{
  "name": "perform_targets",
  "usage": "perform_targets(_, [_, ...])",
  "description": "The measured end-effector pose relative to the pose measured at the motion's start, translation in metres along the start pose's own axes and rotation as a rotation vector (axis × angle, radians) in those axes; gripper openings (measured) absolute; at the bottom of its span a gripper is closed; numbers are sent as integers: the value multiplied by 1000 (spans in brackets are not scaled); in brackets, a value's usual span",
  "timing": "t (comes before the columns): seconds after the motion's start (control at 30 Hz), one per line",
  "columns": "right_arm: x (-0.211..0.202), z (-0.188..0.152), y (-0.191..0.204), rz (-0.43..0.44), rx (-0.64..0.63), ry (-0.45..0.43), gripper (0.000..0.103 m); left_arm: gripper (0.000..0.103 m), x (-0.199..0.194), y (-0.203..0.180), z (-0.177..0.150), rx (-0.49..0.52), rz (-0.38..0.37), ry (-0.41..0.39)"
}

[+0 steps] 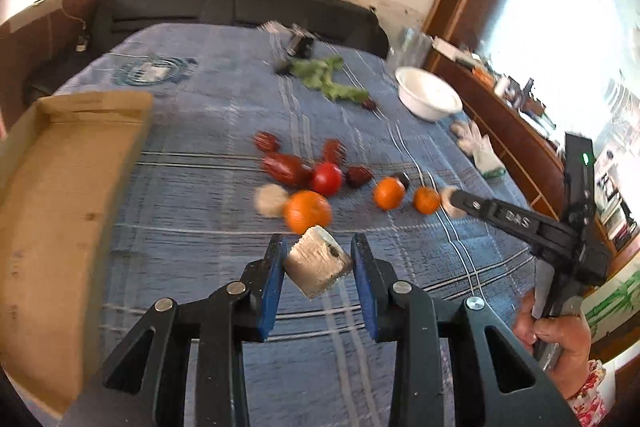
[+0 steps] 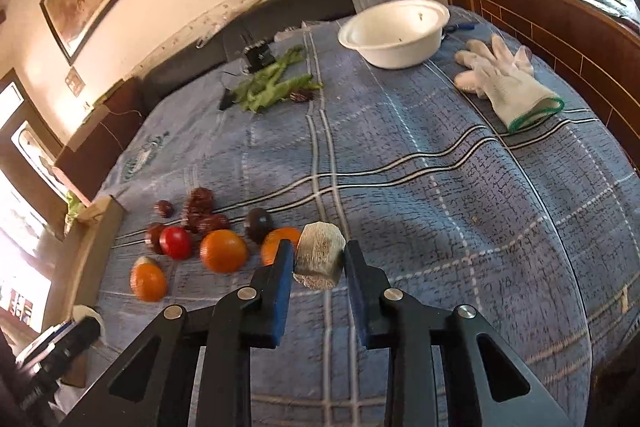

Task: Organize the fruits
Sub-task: 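Carry both white blocks over the cardboard tray and open both tools to drop them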

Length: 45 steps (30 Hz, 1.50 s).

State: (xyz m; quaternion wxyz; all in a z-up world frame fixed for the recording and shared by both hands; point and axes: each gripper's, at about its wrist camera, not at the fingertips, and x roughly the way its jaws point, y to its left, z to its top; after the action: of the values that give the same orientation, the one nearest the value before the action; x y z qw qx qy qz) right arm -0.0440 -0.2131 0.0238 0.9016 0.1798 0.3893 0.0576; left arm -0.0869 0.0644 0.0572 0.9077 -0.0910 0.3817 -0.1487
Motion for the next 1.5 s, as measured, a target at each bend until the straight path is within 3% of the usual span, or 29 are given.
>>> perform_targets(0.2, [-28,-3,47,84,-57,1,28,32,-46,49,5,-71,22,-64])
perform_targets(0.43, [-39,-2,154,258,-207,27,28,32,-86,116,41,-106,122,-101])
perform_targets(0.6, [-8,-10,239,341,-305,102,29,32,-79,166,78,-101,231,-74])
perform_targets(0.73, [42,-24,303,323,-394,171,29,32,-54,205,90,-146,258,-9])
perform_targets(0.87, [84,-33,340,272,-477,200,29,32,-26,244,94,-211,280,49])
perform_targets(1.13, [143,-37,366,223,-531,265,29,32,14,285,89,-298,271,132])
perform_targets(1.33, [154,-40,375,206,-551,262,29,34,16,285,87,-288,269,121])
perform_targets(1.5, [146,-40,378,198,-569,225,29,44,1,283,86,-303,263,84])
